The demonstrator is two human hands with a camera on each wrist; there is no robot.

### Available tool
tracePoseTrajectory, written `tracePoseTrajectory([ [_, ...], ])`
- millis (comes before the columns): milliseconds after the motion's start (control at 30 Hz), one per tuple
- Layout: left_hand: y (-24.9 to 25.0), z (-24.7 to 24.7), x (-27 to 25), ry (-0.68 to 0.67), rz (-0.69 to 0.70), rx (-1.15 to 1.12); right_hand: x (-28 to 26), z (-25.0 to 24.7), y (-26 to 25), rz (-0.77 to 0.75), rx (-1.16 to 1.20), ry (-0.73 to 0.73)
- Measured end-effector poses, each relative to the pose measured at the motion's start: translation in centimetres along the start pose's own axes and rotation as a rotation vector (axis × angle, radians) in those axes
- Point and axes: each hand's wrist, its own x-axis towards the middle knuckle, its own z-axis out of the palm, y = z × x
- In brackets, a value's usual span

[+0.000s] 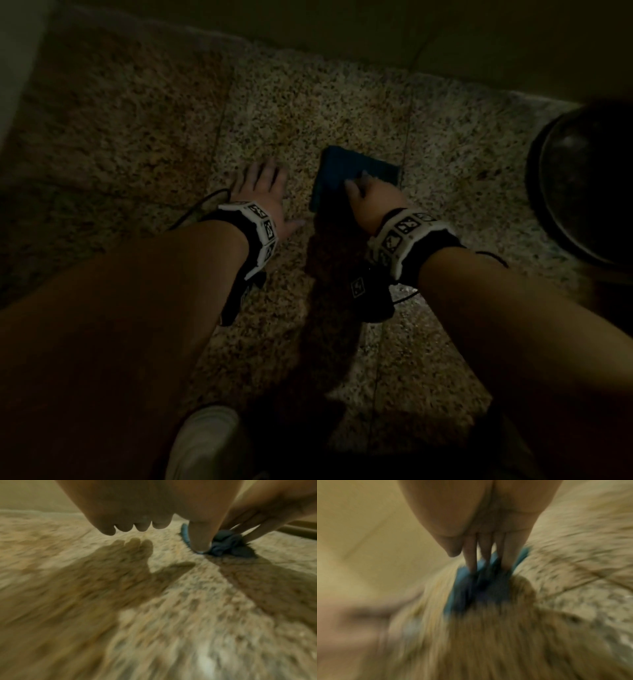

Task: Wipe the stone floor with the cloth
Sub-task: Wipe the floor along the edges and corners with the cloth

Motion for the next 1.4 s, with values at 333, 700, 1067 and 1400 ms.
tracePoseTrajectory([
  [333,7.5,-2.6,1.4,0.003,0.249,0.155,-0.4,0.1,10.0,0.242,-0.139,0.047],
  [700,9.8,-0.8,3.6,0.09,0.252,0.19,-0.6,0.8,10.7,0.2,-0.131,0.04],
  [1067,6.7,0.8,0.7,0.002,0.351,0.238,-1.2,0.9,7.4,0.238,-0.062,-0.021],
  [1400,2.8,2.4,-1.8,-0.021,0.383,0.299,-2.0,2.8,3.5,0.217,-0.146,-0.039],
])
